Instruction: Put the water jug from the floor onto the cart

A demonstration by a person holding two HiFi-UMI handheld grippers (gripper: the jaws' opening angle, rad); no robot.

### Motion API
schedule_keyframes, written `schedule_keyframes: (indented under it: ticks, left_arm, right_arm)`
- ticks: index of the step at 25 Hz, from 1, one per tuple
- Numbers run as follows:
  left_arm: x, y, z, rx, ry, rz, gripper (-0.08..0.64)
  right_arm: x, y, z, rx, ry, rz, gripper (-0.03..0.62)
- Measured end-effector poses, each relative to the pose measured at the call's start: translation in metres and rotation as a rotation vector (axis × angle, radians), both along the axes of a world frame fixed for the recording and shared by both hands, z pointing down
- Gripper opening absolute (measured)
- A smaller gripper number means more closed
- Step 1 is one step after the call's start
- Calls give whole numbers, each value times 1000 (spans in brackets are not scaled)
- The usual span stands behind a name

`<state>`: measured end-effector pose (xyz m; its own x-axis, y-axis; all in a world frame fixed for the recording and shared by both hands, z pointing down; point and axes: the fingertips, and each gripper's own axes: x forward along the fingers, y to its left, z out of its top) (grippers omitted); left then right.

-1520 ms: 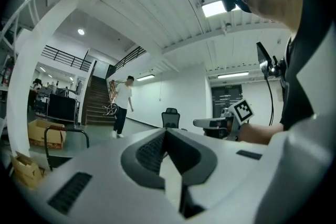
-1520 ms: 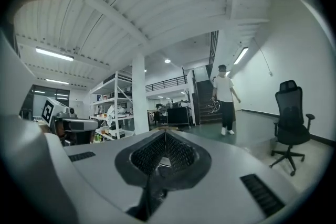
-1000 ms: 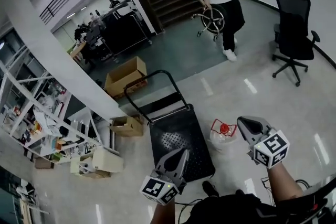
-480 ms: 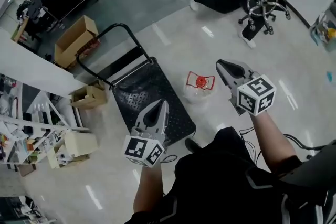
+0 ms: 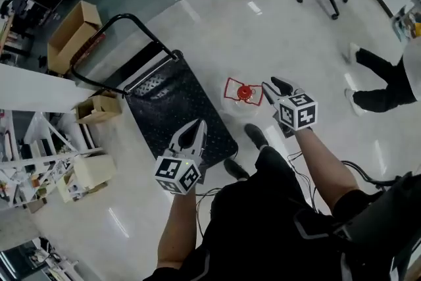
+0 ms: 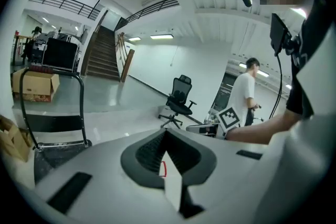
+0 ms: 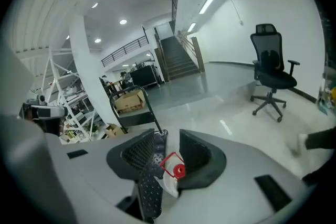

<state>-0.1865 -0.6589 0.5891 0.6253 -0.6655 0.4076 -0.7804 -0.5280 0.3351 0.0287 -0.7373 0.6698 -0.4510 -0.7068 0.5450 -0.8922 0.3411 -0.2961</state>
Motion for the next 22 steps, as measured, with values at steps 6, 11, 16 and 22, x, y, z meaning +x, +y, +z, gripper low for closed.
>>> schedule_keyframes:
  ticks: [6, 11, 16, 22]
  left_arm:
    - [23, -26, 74, -170, 1, 22, -8]
    - [31, -18, 151, -375, -25, 39, -8]
    - [52, 7, 193, -532, -45, 90, -8]
    - [44, 0, 220, -575, -61, 73, -8]
  right_arm:
    - [12, -26, 98, -162, -14, 6, 130]
    - [24, -29, 188, -342, -16, 48, 130]
    - [41, -19, 261, -535, -36, 127, 173]
    - [37, -19, 322, -636, -51, 149, 198]
